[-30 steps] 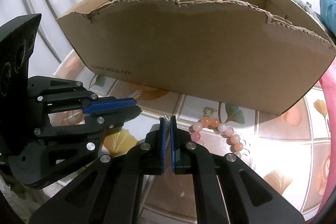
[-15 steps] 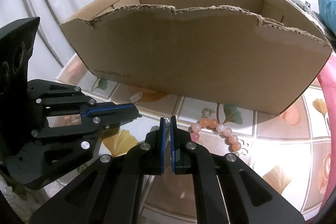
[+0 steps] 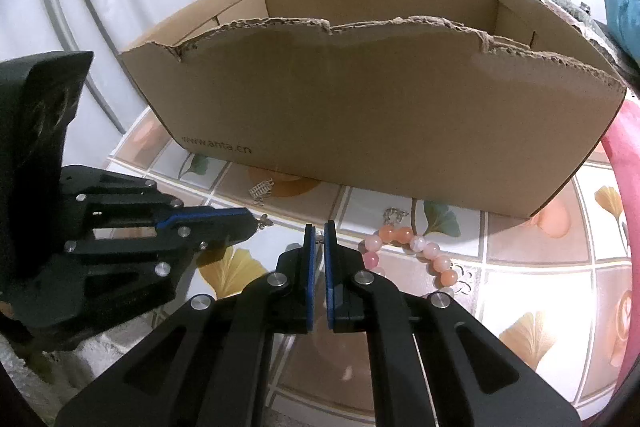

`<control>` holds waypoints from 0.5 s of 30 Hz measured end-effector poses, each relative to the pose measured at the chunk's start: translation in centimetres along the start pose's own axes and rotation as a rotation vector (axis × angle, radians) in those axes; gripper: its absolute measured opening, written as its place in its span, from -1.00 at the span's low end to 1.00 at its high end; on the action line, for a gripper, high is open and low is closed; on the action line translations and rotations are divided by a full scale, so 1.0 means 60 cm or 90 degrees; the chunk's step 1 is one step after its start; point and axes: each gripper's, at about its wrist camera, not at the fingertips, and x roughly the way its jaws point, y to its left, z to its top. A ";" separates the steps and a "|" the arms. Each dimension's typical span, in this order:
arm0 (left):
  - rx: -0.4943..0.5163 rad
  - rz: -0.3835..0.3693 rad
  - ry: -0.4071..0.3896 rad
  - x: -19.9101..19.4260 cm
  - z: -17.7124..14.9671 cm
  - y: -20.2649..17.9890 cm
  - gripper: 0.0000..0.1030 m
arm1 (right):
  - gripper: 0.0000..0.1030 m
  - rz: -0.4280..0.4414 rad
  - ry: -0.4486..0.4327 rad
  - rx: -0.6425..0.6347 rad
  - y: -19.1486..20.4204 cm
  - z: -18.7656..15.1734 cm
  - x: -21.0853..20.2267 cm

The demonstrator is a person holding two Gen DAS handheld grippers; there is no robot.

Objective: Organize jewelry
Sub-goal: 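Hold the silver earring in the right tool and adjust the grip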

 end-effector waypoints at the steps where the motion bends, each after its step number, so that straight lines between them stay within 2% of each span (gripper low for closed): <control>1: -0.009 -0.009 0.001 0.002 0.001 0.003 -1.00 | -0.91 0.000 0.000 0.001 -0.002 0.002 0.001; 9: -0.017 -0.026 0.007 0.007 0.009 0.007 -0.97 | -0.91 0.006 0.003 0.013 -0.010 -0.001 0.004; 13: -0.010 -0.034 0.010 0.007 0.013 -0.003 -0.65 | -0.91 0.010 0.003 0.014 -0.011 0.000 0.006; 15: 0.001 -0.026 0.012 0.007 0.014 -0.008 -0.61 | -0.91 0.011 0.001 0.014 -0.011 0.000 0.005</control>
